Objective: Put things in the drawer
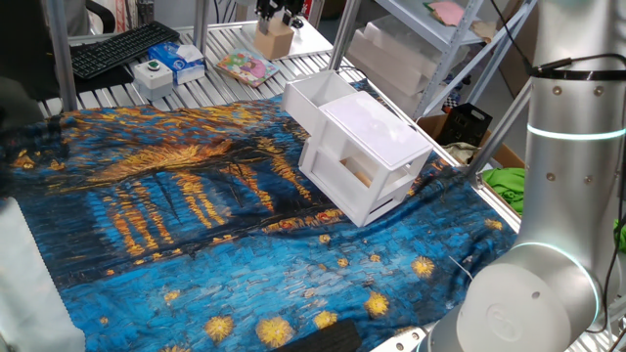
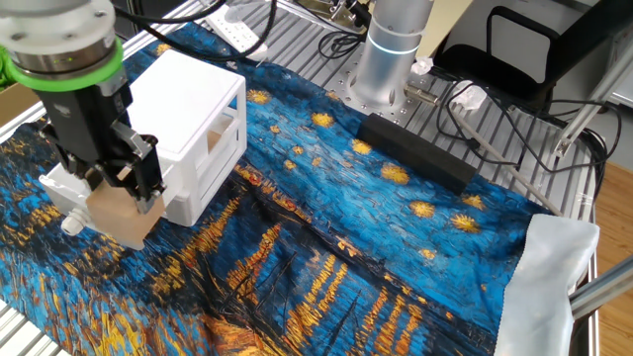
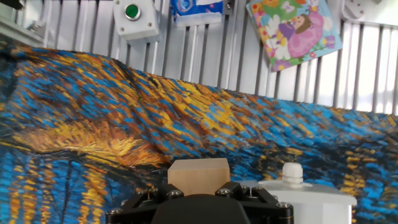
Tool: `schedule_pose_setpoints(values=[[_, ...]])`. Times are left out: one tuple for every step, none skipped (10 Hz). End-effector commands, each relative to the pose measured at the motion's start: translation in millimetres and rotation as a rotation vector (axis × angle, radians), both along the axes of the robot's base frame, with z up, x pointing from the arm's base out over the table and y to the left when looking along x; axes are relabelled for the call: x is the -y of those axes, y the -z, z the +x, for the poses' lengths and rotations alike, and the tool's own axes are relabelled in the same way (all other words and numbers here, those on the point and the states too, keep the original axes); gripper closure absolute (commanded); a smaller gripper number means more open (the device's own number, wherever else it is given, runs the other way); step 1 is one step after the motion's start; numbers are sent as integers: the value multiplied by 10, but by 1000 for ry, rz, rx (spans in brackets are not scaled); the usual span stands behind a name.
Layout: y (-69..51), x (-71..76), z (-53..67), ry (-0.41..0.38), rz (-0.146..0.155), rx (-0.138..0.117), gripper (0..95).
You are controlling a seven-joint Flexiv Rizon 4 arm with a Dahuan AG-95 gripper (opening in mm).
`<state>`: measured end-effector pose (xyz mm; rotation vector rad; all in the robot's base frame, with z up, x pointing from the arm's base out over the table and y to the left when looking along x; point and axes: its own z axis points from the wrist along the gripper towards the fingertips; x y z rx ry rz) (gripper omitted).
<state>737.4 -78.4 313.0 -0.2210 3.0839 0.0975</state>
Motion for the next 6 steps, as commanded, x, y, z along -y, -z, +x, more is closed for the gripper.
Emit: schedule_pose_setpoints(values=[[12,2,-16,44,-24,2,950],[12,2,-16,77,-43,-1,950],[12,2,-16,116,-43,-4,950],[12,2,-16,168,-46,-7,950],[12,2,-16,221,-43,-11,950],[12,2,-16,261,-44,-11,950]])
